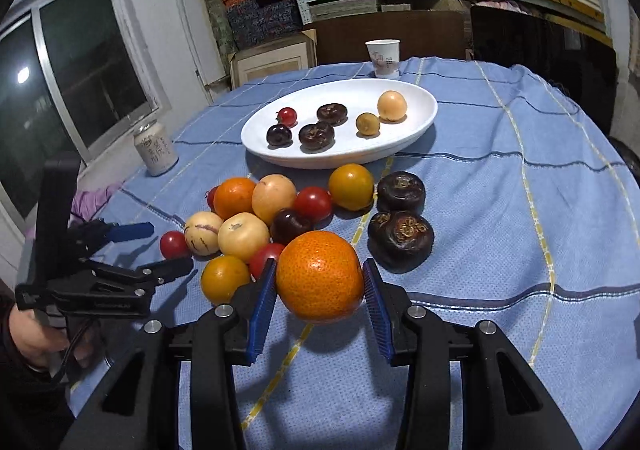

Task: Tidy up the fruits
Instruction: 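Grasp an orange with the right tool while the left tool grasps a red tomato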

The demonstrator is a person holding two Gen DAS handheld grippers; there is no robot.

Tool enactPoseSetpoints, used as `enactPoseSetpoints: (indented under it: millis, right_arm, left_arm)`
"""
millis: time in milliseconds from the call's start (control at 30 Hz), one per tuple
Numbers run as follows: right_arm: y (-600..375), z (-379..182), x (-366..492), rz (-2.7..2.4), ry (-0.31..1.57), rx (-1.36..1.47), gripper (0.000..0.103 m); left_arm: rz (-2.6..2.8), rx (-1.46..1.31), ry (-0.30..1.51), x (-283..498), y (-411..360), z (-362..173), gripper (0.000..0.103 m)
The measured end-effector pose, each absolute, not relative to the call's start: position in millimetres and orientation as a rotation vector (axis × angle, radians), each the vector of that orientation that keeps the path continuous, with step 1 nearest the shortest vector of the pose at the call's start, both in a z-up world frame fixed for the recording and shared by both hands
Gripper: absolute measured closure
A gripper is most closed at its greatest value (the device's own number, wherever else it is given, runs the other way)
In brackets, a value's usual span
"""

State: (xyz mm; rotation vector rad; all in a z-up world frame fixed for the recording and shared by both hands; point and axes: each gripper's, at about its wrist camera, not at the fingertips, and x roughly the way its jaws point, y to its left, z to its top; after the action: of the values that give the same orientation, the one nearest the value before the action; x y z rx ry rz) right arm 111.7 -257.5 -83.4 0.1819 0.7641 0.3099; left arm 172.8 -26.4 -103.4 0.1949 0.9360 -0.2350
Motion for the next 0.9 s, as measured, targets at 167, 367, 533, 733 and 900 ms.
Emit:
enactPoseSetpoints:
  millis: [167, 367, 533, 733, 900]
  right_arm:
    - [-258, -84, 111, 0.319, 0.760, 0.193, 0.060]
    - [-259, -84, 110, 0.319, 0.756, 0.200, 0.060]
    - [-260, -84, 111, 0.320, 0.757, 0.205, 0.060]
    - [-260, -83, 110, 0.318, 0.750, 0.203, 0.059]
    - [-261, -83, 109, 0.323, 0.748, 0.214, 0.059]
  left_arm:
    - [-0.237, 0.202, 0.915, 170, -26, -102, 0.058]
    - [-0.261, 0.262, 0.866, 157, -35, -97, 0.073]
    - [-0.287, 0.222, 0.872, 155, -30, -93, 0.074]
    - [-0.270, 0.253, 0.891, 160, -35, -100, 0.062]
    - [-0.261, 0.204, 0.895, 164, -26, -100, 0.060]
